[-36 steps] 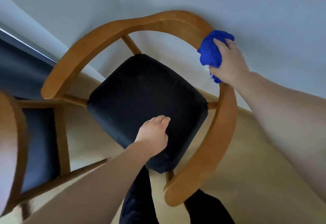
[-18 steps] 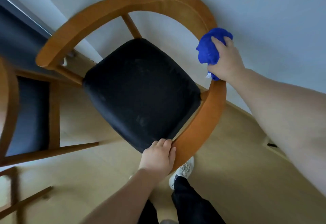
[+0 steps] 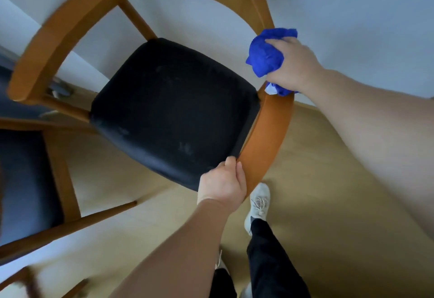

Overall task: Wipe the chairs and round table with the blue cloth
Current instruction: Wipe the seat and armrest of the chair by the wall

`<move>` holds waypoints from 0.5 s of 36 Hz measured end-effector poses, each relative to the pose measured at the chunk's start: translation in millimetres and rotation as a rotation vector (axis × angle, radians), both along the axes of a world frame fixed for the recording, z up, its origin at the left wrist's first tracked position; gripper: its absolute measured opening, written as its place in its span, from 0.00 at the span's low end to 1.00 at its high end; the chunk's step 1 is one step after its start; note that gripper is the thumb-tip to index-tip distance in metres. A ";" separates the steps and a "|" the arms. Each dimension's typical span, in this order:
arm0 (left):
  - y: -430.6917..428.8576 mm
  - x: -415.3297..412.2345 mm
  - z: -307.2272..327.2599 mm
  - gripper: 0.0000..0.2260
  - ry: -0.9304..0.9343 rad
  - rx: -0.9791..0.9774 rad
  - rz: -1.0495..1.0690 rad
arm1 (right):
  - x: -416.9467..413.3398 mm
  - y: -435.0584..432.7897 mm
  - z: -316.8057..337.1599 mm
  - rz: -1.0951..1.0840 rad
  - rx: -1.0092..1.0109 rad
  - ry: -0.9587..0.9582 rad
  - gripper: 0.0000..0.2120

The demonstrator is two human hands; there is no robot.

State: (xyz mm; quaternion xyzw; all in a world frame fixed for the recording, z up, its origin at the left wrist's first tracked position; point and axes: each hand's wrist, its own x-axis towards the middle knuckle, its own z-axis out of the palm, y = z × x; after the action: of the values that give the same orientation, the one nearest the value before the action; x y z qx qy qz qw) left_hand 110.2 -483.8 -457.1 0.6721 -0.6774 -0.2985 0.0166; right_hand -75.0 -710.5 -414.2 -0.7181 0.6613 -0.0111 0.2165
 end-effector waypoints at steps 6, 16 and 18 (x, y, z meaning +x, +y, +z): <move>2.1 -0.1 -1.1 0.11 -0.011 -0.007 -0.008 | -7.1 44.7 0.6 -0.056 -0.017 -0.074 0.20; 0.6 -2.5 3.1 0.12 -0.004 0.020 -0.006 | -0.7 52.0 -6.4 -0.102 -0.005 0.052 0.38; 0.7 -2.0 2.6 0.12 0.000 0.024 -0.003 | -0.9 52.6 -5.7 -0.099 -0.011 0.059 0.38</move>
State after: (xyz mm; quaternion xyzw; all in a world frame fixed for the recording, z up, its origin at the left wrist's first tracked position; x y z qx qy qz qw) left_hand 108.2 -483.1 -454.4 0.6713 -0.6747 -0.3068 0.0083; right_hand -75.9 -657.8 -420.0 -0.6856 0.7022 -0.0042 0.1920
